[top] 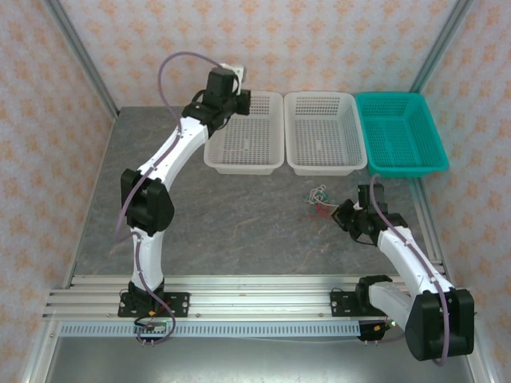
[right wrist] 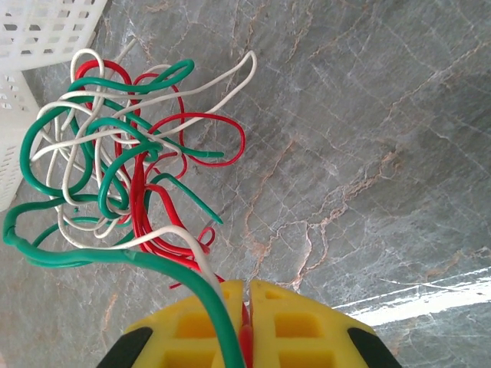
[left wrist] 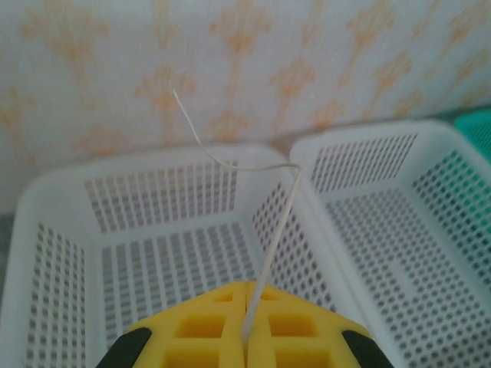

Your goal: Untangle the cables

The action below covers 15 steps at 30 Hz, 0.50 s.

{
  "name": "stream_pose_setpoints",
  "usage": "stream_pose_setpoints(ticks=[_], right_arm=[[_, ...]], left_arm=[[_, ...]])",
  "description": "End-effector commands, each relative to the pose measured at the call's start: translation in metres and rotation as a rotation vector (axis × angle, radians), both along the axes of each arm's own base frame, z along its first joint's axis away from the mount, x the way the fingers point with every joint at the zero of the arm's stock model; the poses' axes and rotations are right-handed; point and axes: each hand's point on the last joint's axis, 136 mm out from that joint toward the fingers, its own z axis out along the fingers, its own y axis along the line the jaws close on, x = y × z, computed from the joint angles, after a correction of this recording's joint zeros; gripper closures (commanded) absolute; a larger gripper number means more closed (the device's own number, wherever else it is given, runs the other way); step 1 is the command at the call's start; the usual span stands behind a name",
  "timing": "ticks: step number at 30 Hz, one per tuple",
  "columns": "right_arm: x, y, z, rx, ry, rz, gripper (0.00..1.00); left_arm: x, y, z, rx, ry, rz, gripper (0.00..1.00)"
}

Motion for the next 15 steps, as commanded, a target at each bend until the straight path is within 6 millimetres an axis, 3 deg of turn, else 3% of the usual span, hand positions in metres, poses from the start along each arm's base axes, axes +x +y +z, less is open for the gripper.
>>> stream_pose_setpoints(ticks=[1, 3, 4, 5, 8, 11, 12, 15], right_arm=[[0.001, 0.006, 0.002, 0.013, -0.007, 0.034, 1.0], [0.001, 0.007, 0.004, 0.013, -0.008, 0.043, 1.0], [0.001, 0.008, 0.005, 0.013, -0.008, 0.046, 1.0], [0.0, 0.008, 0.006, 0.012, -0.007, 0.049, 1.0], [0.0, 0.008, 0.01, 0.013, -0.012, 0.052, 1.0], [0.0, 0.008, 0.011, 0.015, -0.015, 0.048, 1.0], [0.0, 0.009, 0.011, 0.015, -0.017, 0.05, 1.0], [0.002, 0.009, 0.013, 0.013, -0.025, 0.058, 1.0]], left_arm=[[-0.002, 0.013, -0.046, 0.008, 0.142, 0.077, 1.0], [-0.003, 0.018, -0.058, 0.019, 0.178, 0.097, 0.88], [-0.003, 0.02, -0.056, 0.018, 0.176, 0.107, 0.78], [-0.005, 0.023, -0.048, 0.016, 0.164, 0.115, 0.6], [-0.015, 0.026, -0.007, -0.014, 0.094, 0.116, 0.24], [-0.035, 0.029, 0.042, -0.065, 0.014, 0.101, 0.13], [-0.047, 0.031, 0.071, -0.098, -0.038, 0.09, 0.13], [-0.085, 0.027, 0.118, -0.181, -0.141, 0.028, 0.1]])
